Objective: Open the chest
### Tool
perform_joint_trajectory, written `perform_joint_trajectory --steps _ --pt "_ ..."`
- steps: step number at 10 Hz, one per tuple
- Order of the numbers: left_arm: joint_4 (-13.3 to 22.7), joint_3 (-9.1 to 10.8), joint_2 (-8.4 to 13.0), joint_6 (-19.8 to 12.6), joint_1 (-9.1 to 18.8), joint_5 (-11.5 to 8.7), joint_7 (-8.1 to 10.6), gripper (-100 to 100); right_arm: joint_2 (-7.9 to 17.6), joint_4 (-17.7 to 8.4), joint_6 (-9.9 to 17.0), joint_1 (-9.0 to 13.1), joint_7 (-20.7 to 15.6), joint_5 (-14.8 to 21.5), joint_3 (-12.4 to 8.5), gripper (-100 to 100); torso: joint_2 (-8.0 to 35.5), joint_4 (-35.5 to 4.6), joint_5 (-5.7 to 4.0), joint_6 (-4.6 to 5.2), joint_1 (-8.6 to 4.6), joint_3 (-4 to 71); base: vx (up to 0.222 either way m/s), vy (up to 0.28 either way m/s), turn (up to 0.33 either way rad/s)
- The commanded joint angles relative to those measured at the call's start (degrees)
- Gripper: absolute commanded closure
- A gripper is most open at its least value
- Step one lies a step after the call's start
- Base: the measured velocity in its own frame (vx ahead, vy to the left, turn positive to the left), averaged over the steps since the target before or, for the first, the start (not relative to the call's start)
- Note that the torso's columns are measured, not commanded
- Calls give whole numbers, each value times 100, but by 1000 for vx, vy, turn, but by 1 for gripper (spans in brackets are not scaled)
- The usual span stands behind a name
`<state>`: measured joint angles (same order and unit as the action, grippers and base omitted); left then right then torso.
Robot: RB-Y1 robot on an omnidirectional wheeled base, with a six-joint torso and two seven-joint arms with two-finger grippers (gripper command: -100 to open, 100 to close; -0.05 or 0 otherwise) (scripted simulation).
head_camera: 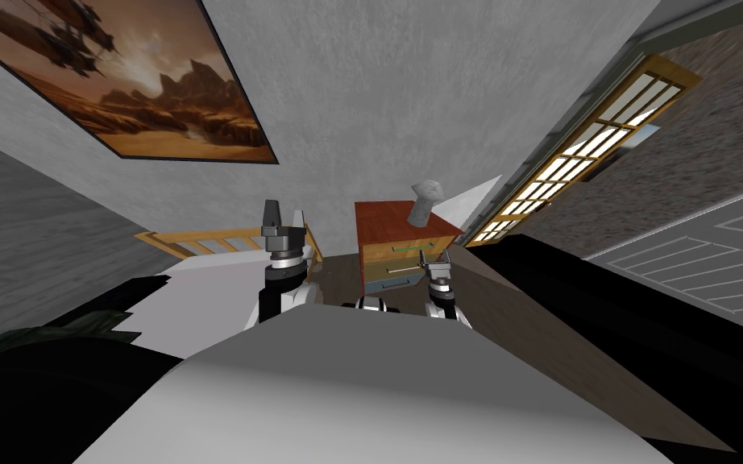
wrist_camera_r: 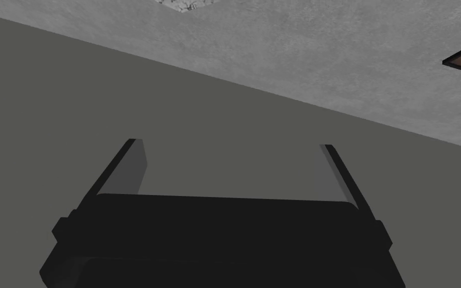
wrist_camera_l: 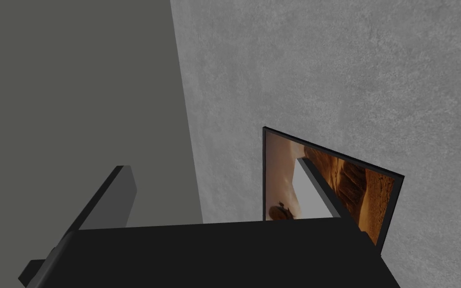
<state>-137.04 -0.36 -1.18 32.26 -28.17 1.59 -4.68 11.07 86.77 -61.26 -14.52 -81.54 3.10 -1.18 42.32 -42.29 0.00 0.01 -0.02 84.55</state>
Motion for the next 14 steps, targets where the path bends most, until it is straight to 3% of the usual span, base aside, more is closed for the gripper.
perform_joint_trajectory --steps 1,2,3,5,6,8,9,11,12,14 --pt "0 0 0 0 0 0 0 0 -17 -301 -196 51 -443 8 -2 -100 -7 1 0 -1 2 3 49 8 27" --pt "0 0 0 0 0 0 0 0 -17 -301 -196 51 -580 8 -2 -100 -5 2 0 0 2 3 19 3 -3" --pt "0 0 0 0 0 0 0 0 -32 -566 -381 91 -758 17 -6 -100 4 -1 0 0 0 -2 47 2 53" --pt "0 0 0 0 0 0 0 0 -32 -582 -381 91 -1042 17 -6 -100 -6 2 0 0 0 4 35 -2 13" --pt "0 0 0 0 0 0 0 0 -47 -860 -564 125 -1238 27 -10 -100 2 0 0 0 1 -1 42 -1 60" --pt "0 0 0 0 0 0 0 0 -47 -860 -564 125 -1494 27 -10 -100 -6 1 1 0 3 3 33 2 11" --pt "0 0 0 0 0 0 0 0 -61 -1135 -745 153 -1699 38 -16 -100 1 0 1 0 2 -1 45 -4 62" --pt "0 0 0 0 0 0 0 0 -61 -1135 -745 153 -1935 38 -16 -100 -6 2 0 0 -1 4 33 -6 18" --pt "0 0 0 0 0 0 0 0 -75 -1404 -924 175 -2148 51 -22 -100 1 0 0 0 1 -1 34 -11 56" --pt "0 0 0 0 0 0 0 0 -75 -1404 -924 175 -2366 51 -22 -100 -5 1 0 0 1 3 33 -6 21"
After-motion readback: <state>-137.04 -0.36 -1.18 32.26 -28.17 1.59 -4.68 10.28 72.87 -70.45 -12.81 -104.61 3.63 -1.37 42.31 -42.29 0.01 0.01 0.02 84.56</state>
